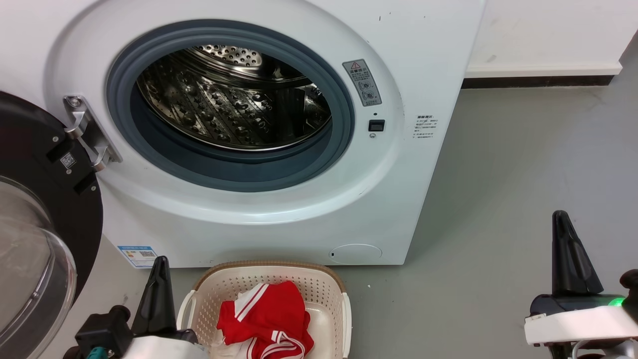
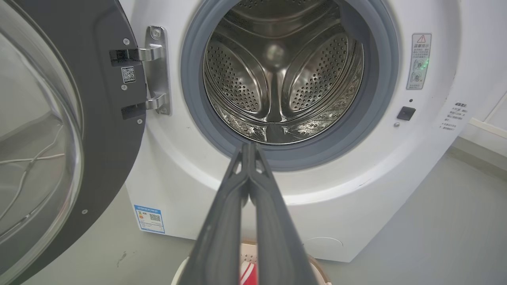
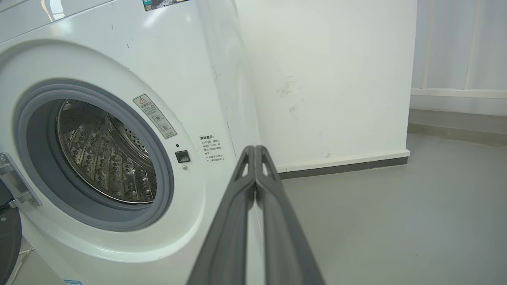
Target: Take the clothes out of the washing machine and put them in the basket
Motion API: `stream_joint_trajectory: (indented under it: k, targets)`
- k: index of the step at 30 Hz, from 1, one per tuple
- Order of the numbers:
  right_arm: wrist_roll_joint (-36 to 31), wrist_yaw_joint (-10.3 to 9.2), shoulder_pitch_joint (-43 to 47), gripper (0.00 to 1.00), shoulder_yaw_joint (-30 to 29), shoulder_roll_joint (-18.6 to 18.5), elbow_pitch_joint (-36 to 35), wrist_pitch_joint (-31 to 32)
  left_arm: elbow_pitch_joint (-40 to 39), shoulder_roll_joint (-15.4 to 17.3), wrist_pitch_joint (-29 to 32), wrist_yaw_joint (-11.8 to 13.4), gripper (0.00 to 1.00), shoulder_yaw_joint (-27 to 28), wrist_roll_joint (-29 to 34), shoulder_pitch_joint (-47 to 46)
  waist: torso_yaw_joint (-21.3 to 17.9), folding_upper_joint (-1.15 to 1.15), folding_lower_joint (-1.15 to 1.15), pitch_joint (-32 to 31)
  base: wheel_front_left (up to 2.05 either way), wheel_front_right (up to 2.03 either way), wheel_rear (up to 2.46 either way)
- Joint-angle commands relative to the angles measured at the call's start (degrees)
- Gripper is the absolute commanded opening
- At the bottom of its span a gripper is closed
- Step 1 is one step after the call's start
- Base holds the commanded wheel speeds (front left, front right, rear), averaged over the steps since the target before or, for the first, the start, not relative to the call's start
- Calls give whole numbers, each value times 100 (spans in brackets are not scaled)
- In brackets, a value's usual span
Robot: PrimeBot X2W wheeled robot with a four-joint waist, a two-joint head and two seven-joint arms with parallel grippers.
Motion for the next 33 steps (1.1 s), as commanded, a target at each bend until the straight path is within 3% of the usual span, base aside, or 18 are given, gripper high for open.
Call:
stream_joint_trajectory:
  k: [1,33]
  targets:
    - [358,0,-122,0,19,-53,-4,50,-25,14,71,-34,0,44,-333,-165,1,0,0,-4,0,0,0]
    - [3458,-2,-399,0,108,-159,647,666,509,5,789,-219,0,173,-3341,-579,17,0,0,-70,0,0,0]
